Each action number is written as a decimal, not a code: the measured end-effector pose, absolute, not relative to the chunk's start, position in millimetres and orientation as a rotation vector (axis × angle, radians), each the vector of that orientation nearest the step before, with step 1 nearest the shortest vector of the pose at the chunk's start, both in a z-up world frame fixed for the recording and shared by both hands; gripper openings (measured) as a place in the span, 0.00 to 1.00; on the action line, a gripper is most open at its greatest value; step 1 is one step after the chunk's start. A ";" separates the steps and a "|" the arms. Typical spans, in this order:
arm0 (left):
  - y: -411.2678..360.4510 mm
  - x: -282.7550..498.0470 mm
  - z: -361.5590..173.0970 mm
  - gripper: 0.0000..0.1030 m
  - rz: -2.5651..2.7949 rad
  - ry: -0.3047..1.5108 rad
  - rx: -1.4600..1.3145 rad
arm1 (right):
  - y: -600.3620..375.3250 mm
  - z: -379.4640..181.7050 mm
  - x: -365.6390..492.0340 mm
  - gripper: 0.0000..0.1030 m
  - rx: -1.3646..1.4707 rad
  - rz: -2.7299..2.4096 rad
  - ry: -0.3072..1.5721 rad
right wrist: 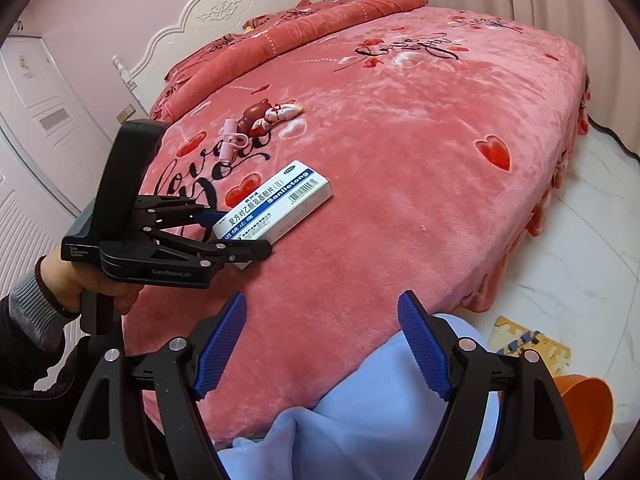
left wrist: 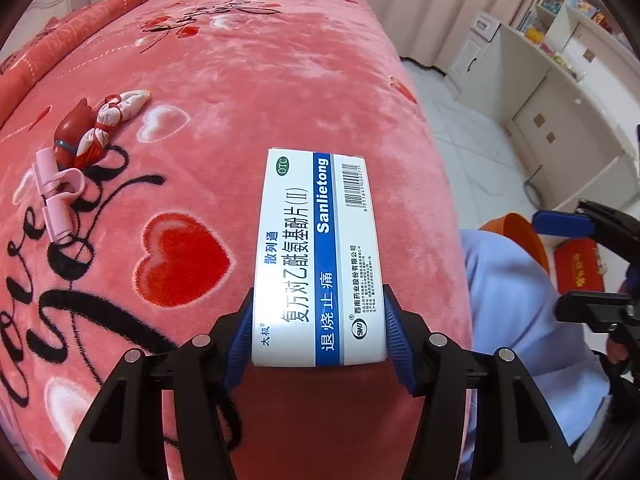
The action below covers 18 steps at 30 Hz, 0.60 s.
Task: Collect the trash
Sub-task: 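Grasp the white Sanlietong medicine box with the left tool while the right tool grasps the red-white toy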
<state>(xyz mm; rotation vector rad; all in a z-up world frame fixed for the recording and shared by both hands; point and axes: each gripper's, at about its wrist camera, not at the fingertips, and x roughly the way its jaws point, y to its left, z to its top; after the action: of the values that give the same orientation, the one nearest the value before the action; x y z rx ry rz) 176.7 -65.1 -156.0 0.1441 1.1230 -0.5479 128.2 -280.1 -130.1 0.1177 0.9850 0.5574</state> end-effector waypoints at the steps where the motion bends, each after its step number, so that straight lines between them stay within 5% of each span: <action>1: -63.0 175.5 -154.5 0.57 -0.557 1.119 0.140 | -278.2 -130.0 128.6 0.75 0.116 0.559 0.985; 18: 27.6 156.2 -100.3 0.57 -0.429 1.038 0.100 | -198.6 -111.4 176.7 0.75 0.012 0.700 0.942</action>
<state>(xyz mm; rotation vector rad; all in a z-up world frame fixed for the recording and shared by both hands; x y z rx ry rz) 156.2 27.6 -100.3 0.0996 1.0379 -0.4289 176.7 -198.6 -111.4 0.0118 0.9415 0.7004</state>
